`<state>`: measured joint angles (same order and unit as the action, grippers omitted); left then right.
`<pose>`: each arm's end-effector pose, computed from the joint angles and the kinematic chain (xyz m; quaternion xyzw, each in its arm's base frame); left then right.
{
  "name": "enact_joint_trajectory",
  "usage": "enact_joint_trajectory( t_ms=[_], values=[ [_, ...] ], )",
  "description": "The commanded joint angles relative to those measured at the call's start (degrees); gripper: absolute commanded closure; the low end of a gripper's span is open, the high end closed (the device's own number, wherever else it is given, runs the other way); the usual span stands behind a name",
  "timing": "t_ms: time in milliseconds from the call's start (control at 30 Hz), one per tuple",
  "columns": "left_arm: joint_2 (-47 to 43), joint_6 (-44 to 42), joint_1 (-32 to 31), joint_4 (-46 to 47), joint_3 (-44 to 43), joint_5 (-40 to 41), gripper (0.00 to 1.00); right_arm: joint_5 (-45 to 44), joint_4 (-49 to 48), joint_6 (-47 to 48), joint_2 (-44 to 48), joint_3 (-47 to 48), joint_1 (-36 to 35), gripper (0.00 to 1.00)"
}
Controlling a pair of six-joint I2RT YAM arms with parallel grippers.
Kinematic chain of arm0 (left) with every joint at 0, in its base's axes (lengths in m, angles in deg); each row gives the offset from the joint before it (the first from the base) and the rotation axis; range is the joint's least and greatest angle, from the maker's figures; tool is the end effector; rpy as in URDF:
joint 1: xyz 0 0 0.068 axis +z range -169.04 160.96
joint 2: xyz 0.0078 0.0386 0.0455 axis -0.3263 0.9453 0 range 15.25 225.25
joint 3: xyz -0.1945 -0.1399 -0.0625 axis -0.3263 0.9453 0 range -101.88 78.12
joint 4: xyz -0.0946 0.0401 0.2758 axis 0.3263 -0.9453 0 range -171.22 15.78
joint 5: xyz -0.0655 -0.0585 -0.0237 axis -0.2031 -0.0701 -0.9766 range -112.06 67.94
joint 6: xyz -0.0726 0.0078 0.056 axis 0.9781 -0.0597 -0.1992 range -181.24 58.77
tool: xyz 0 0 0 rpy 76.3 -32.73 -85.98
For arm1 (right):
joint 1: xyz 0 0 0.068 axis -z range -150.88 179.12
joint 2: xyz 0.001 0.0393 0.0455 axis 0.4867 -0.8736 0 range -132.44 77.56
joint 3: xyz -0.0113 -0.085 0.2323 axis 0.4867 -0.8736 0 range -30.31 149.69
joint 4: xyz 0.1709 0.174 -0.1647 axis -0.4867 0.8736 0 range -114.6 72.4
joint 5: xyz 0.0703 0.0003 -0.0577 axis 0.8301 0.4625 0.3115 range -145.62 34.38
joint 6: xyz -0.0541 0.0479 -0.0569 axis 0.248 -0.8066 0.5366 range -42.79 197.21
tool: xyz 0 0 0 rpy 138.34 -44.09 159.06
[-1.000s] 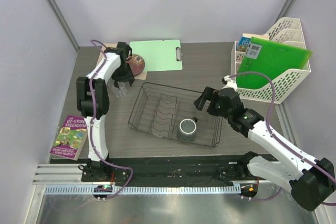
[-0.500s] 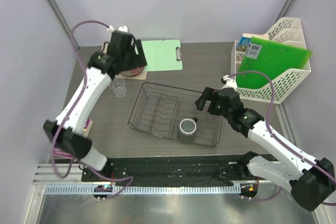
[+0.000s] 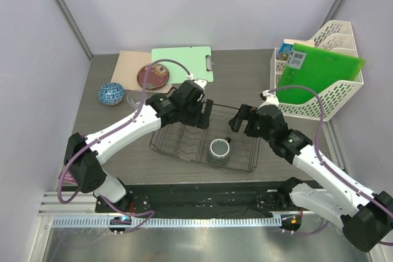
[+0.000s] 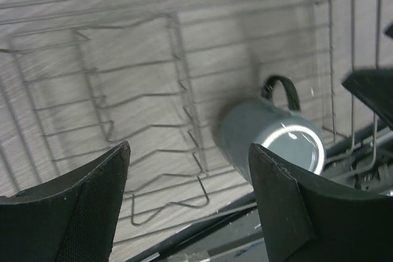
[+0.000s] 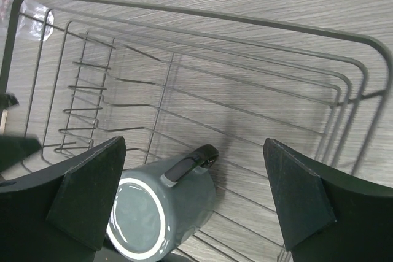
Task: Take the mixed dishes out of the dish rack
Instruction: Adjust the cup in the dish rack.
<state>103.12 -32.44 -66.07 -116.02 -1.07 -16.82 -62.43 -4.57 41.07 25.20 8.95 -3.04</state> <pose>0.2757 -0.2848 0.2477 0.1337 0.9307 -0.1736 0.2928 0.2520 0.1469 0.2117 0.0587 0.8763 0.2236 0.4227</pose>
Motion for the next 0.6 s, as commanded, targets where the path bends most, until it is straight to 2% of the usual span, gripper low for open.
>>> enact_joint_trajectory(
  t_ms=[0, 67, 333, 567],
  values=[
    [-0.52, -4.53, -4.29, 2.51, -0.17, -2.25, 0.23, -4.34, 2.38, -2.0, 2.0, -0.24, -0.27, 0.0],
    [-0.08, -5.33, -5.53, 2.95, -0.17, -2.6, 0.23, -6.54, 3.34, -3.23, 2.61, -0.15, -0.18, 0.0],
    [4.4, -6.38, -10.28, 1.9, -2.36, -2.69, 0.24, -6.29, 4.49, -4.2, 2.09, 0.11, -0.27, 0.0],
    [2.84, -4.28, -12.04, 2.68, -0.88, 0.13, 0.25, 1.26, 5.46, -5.6, -3.8, -0.51, -0.27, 0.01]
  ],
)
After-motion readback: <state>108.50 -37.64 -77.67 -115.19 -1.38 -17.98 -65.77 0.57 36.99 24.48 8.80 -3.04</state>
